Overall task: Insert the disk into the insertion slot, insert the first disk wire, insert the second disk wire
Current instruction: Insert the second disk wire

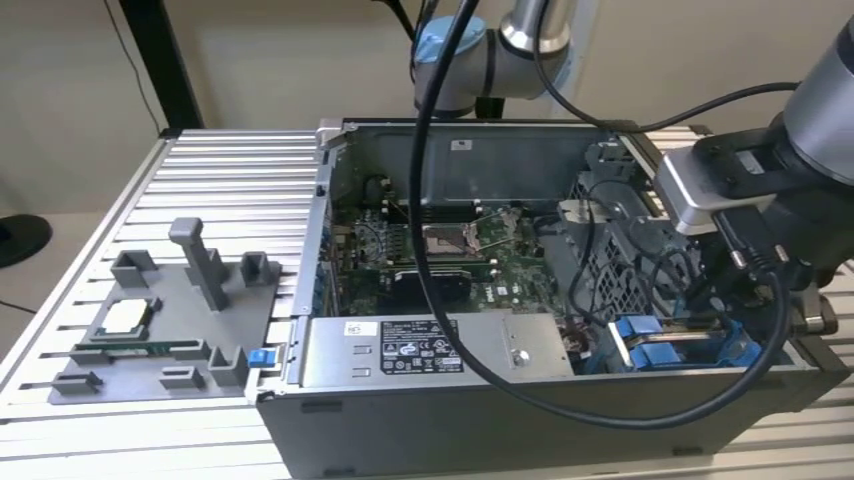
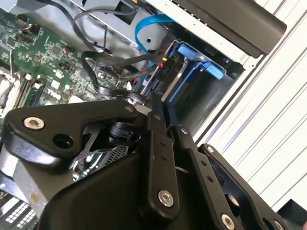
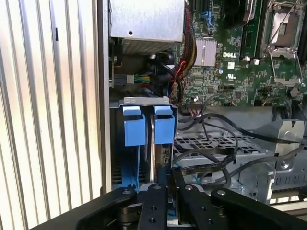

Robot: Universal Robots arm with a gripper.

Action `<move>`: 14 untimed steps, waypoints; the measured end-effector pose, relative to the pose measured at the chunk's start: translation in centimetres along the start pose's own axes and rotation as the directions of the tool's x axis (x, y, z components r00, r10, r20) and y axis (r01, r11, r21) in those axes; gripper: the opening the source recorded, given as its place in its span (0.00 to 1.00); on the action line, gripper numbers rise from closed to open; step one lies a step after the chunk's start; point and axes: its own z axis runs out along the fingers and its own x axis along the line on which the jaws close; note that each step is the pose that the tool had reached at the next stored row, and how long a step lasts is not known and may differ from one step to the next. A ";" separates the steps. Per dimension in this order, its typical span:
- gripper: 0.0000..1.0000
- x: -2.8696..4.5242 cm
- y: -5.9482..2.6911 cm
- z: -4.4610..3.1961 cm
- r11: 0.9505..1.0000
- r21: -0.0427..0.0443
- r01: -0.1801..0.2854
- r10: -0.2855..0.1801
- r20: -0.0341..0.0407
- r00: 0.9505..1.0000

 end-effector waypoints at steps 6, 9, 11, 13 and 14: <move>0.00 0.06 0.11 0.27 0.999 0.040 0.012 -0.012 -0.017 1.000; 0.00 0.07 0.23 0.33 0.998 0.061 0.018 -0.017 -0.022 1.000; 0.00 0.07 0.34 0.32 0.997 0.068 0.020 -0.019 -0.024 1.000; 0.00 0.07 0.55 0.31 0.997 0.072 0.022 -0.020 -0.025 0.999; 0.00 0.06 0.65 0.29 0.997 0.073 0.022 -0.020 -0.026 0.999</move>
